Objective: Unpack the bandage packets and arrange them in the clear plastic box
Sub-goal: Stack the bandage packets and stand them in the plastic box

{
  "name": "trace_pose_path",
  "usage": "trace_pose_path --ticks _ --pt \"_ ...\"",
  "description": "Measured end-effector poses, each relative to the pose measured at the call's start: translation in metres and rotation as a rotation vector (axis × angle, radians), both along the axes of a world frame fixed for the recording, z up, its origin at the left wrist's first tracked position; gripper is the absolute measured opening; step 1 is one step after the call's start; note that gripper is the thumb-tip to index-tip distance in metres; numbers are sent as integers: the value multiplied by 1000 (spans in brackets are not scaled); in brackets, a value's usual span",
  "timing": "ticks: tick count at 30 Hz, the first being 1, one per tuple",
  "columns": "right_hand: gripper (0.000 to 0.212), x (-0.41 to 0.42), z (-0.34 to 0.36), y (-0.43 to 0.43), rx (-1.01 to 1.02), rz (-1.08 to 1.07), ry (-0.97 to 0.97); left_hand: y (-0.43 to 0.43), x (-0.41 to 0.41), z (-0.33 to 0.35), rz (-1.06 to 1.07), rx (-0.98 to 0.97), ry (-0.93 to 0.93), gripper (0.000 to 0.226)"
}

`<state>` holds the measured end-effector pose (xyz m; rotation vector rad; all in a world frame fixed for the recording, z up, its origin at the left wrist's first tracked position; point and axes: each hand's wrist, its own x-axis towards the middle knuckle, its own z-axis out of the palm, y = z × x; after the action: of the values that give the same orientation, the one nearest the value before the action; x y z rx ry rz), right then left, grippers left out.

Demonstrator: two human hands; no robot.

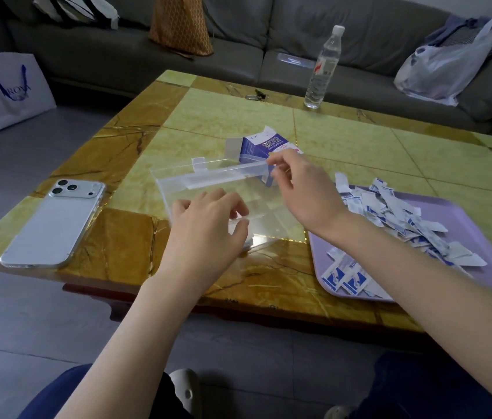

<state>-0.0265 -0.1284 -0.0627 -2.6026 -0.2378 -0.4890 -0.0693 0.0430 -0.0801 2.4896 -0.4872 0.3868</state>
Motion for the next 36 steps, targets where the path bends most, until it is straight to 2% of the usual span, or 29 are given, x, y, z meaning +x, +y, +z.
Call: trace_pose_path --ticks 3,6,13,19,23,27,31,33,36 --pt "18 -15 -6 -28 15 -44 -158 -17 -1 -1 -27 -13 -104 13" --pt "18 -27 -18 -63 -2 -138 -136 -38 -3 -2 -103 -34 -185 16" --pt "20 -47 -45 -131 -106 -186 287 -88 -10 -21 -335 148 -139 12" --pt "71 -67 -42 -155 -193 -109 634 -126 -9 -42 -362 362 3 47" --pt "78 -74 -42 -159 -182 -71 650 -144 -3 -50 -386 466 73 66" --pt "68 -83 -46 -160 -113 -42 616 -157 -1 -50 -438 505 139 70" --pt "70 -88 -44 -168 -141 -209 525 -166 2 -46 -448 519 201 73" --pt "79 -90 -45 -174 -96 -297 578 -169 3 -45 -439 545 224 73" --pt "87 -95 -48 -177 -52 -309 634 -173 4 -44 -429 550 287 70"
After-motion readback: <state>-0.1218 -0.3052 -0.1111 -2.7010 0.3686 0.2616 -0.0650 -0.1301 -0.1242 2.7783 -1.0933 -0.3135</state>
